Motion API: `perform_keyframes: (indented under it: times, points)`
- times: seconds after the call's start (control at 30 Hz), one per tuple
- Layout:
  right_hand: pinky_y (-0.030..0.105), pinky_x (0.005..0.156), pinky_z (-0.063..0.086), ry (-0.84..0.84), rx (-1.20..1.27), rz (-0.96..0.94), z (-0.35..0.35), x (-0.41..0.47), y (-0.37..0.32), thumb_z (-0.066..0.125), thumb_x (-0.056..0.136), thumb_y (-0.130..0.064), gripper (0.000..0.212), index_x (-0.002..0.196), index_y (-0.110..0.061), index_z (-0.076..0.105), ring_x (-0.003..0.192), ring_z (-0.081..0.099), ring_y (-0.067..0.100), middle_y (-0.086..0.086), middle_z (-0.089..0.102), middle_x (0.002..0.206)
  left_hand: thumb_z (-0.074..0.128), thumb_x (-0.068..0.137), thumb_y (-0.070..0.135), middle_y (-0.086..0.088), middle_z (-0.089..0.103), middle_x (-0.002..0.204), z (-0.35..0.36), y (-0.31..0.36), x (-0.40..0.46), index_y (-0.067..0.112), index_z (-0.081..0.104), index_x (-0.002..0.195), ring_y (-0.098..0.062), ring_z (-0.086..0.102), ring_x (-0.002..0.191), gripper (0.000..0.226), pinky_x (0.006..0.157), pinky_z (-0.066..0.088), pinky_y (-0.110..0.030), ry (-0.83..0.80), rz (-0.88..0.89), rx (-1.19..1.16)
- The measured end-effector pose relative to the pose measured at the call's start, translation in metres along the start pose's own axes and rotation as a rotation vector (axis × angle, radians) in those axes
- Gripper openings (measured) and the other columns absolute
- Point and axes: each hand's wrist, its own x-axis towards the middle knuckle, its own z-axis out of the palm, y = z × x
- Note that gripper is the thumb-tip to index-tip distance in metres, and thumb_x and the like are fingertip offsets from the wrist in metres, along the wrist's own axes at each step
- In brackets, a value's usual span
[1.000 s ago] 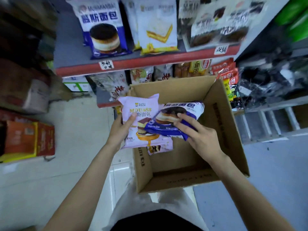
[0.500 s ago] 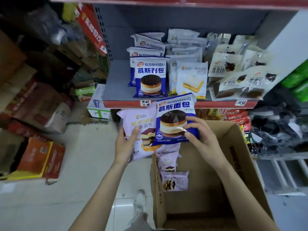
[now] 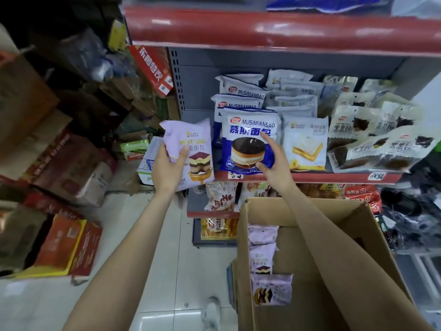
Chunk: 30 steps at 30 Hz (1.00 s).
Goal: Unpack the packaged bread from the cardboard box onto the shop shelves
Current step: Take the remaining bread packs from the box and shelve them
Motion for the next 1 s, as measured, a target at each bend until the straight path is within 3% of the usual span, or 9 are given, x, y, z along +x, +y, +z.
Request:
perform_keyframes:
  times: [0.17,0.27,0.37,0.43,0.53,0.67,0.77,0.9,1.0]
  points:
    - [0.024,0.112,0.020,0.023,-0.073,-0.020,0.021,0.015,0.009,0.060,0.085,0.005,0.069,0.138,-0.028,0.032,0.136,0.025,0.011,0.006,0.030,0.146,0.062,0.083,0.052,-0.002,0.063,0.120,0.003,-0.022,0.008,0.017,0.052,0.125,-0.022,0.059,0.107,0.055,0.090,0.048,-0.037,-0.080,-0.024,-0.032]
    - [0.008,0.097,0.024,0.068,-0.107,-0.024,0.026,0.010,0.009,0.055,0.088,0.007,0.066,0.140,-0.025,0.032,0.128,0.033,0.013,0.009,0.027,0.142,0.061,0.086,0.050,-0.003,0.062,0.122,0.010,-0.023,0.005,0.017,0.049,0.127,-0.023,0.058,0.109,0.055,0.089,0.047,-0.036,-0.101,-0.024,-0.015]
    - [0.007,0.084,0.026,0.088,-0.173,-0.020,0.025,0.005,0.013,0.053,0.090,0.006,0.063,0.141,-0.024,0.032,0.123,0.034,0.015,0.012,0.022,0.146,0.060,0.087,0.048,-0.001,0.061,0.122,0.017,-0.019,0.004,0.017,0.048,0.129,-0.020,0.058,0.108,0.053,0.084,0.046,-0.031,-0.112,-0.029,-0.039]
    - [0.007,0.083,0.026,0.105,-0.196,-0.023,0.022,0.006,0.015,0.052,0.090,0.007,0.063,0.141,-0.023,0.032,0.122,0.031,0.015,0.013,0.021,0.148,0.060,0.087,0.048,-0.001,0.062,0.121,0.020,-0.016,0.005,0.016,0.048,0.128,-0.020,0.059,0.107,0.052,0.084,0.047,-0.031,-0.117,-0.018,-0.060]
    - [0.019,0.085,0.041,0.111,-0.268,-0.046,0.018,0.009,0.020,0.053,0.090,0.004,0.065,0.142,-0.027,0.030,0.119,0.046,0.023,0.012,0.024,0.147,0.058,0.086,0.052,0.000,0.062,0.120,0.025,-0.011,0.007,0.020,0.049,0.124,-0.020,0.059,0.105,0.051,0.089,0.049,-0.038,-0.133,-0.014,-0.044]
    - [0.036,0.078,0.052,0.132,-0.438,-0.058,0.019,0.006,0.028,0.055,0.091,-0.003,0.068,0.144,-0.034,0.026,0.120,0.050,0.029,0.012,0.023,0.149,0.057,0.085,0.056,0.007,0.060,0.109,0.032,-0.009,0.007,0.028,0.047,0.109,-0.020,0.060,0.101,0.038,0.088,0.051,-0.043,-0.129,-0.021,-0.015]
    - [0.043,0.086,0.052,0.179,-0.595,-0.019,0.024,0.003,0.032,0.059,0.089,-0.005,0.069,0.143,-0.033,0.027,0.126,0.043,0.032,0.014,0.028,0.149,0.058,0.085,0.055,0.009,0.057,0.102,0.036,-0.008,0.004,0.030,0.043,0.104,-0.019,0.060,0.097,0.035,0.085,0.051,-0.039,-0.114,-0.014,-0.002]
    - [0.048,0.084,0.051,0.200,-0.700,0.037,0.020,0.012,0.031,0.065,0.082,-0.002,0.072,0.141,-0.025,0.032,0.120,0.045,0.037,0.021,0.033,0.143,0.058,0.086,0.053,0.003,0.061,0.111,0.039,-0.004,0.003,0.023,0.048,0.115,-0.015,0.056,0.093,0.043,0.081,0.048,-0.034,-0.119,0.011,0.022]
    - [0.044,0.084,0.051,0.245,-0.712,-0.014,0.021,0.004,0.032,0.063,0.075,0.005,0.072,0.136,-0.021,0.035,0.112,0.047,0.035,0.022,0.033,0.140,0.058,0.086,0.053,0.001,0.063,0.115,0.039,-0.003,0.003,0.020,0.049,0.120,-0.017,0.058,0.098,0.048,0.080,0.049,-0.034,-0.121,0.035,0.028]
